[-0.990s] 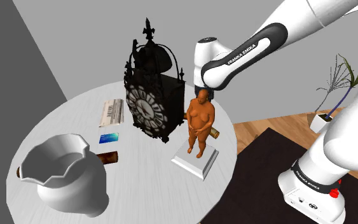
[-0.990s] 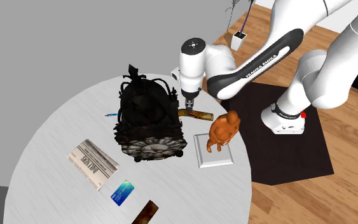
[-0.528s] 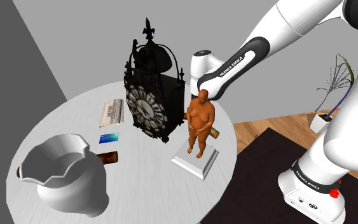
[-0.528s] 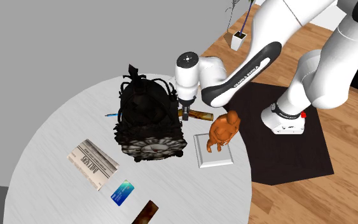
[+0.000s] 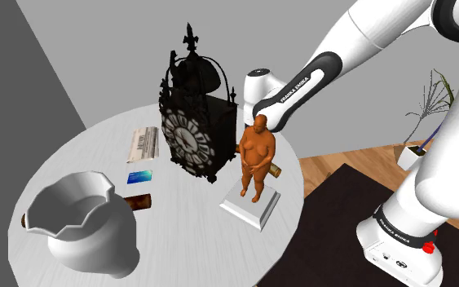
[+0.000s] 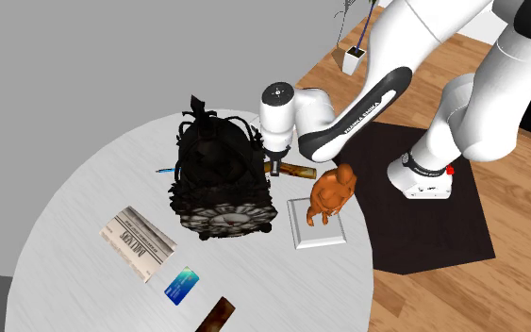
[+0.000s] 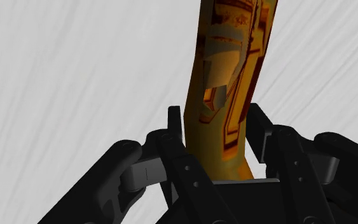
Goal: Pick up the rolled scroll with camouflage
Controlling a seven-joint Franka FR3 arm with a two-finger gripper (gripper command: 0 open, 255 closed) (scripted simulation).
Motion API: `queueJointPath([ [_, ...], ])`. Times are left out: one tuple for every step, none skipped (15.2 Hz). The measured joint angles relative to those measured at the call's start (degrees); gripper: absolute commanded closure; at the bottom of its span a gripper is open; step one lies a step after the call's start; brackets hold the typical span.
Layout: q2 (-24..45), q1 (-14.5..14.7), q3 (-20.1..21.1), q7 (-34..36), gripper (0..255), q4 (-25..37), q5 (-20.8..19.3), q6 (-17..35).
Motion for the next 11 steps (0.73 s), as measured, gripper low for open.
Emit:
queueJointPath([
  [0.0, 0.0, 0.0, 0.0, 255, 0.0, 0.0, 0.0],
  [0.0, 0.0, 0.0, 0.0, 255, 0.0, 0.0, 0.0],
  [0.0, 0.0, 0.0, 0.0, 255, 0.0, 0.0, 0.0],
  [0.0, 0.0, 0.0, 0.0, 255, 0.0, 0.0, 0.1],
  [0.0, 0.0, 0.0, 0.0, 255, 0.0, 0.0, 0.1],
  [-0.2, 0.0, 0.0, -0.1, 255, 0.0, 0.1, -0.2],
  [-0.7, 0.0, 0.1, -0.2, 255, 0.0, 0.3, -0.7],
  [-1.4, -0.1, 0.2, -0.4, 255, 0.1, 0.6, -1.5],
  [-1.9, -0.2, 0.2, -0.8, 255, 0.3, 0.8, -2.2],
  [-2.6, -0.2, 0.3, -0.9, 255, 0.2, 1.0, -2.8],
  [-3.3, -0.2, 0.4, -1.1, 255, 0.3, 1.3, -3.6],
])
